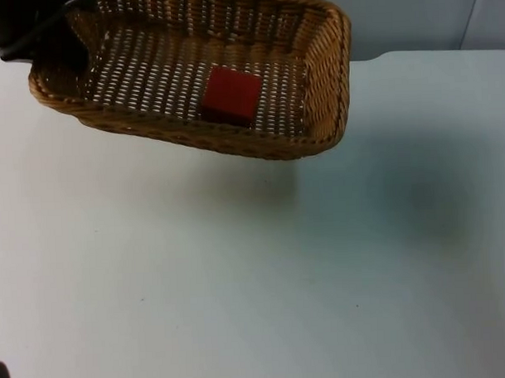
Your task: Pick up the basket with the left hand and place the cube into the basket with the right hand.
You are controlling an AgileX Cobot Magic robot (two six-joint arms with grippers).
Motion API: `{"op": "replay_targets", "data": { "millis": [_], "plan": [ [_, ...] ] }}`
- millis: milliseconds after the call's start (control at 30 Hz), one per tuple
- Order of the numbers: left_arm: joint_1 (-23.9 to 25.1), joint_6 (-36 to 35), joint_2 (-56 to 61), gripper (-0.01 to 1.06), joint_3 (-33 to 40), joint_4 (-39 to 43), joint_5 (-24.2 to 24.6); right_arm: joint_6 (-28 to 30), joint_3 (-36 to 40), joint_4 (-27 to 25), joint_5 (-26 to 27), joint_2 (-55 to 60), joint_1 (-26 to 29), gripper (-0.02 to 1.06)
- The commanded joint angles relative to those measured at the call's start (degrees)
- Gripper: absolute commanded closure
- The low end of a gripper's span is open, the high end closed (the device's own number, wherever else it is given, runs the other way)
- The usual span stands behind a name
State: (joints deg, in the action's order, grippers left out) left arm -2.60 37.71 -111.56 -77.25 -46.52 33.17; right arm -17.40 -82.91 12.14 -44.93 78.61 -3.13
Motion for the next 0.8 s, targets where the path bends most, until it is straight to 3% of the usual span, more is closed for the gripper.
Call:
{"op": "replay_targets", "data": {
  "millis": [0, 200, 333, 567, 767],
  "plan": [
    [0.1, -0.7, 0.9, 1.05, -0.2, -2.4, -0.3, -0.5, 6.2, 0.2, 4.2, -5.6, 2.6, 1.05],
    [0.1, -0.7, 0.9, 1.05, -0.2, -2.4, -0.4, -0.6, 18.1, 6.9, 1.9, -18.3, 6.1, 1.05],
    [0.1, -0.7, 0.9, 1.05, -0.2, -2.4, -0.4, -0.6, 24.9, 9.7, 3.3, -25.4, 6.7, 1.05],
    [0.1, -0.7, 0.9, 1.05, -0.2, -5.0, -0.8, -0.6, 33.8, 10.4, 0.9, -37.7, 6.7, 1.05],
    [-0.5, 0.2, 0.6, 1.05, -0.2, -7.5, 3.7, -0.6, 35.3, 10.0, 1.4, -42.4, 6.7, 1.05]
  ]
}}
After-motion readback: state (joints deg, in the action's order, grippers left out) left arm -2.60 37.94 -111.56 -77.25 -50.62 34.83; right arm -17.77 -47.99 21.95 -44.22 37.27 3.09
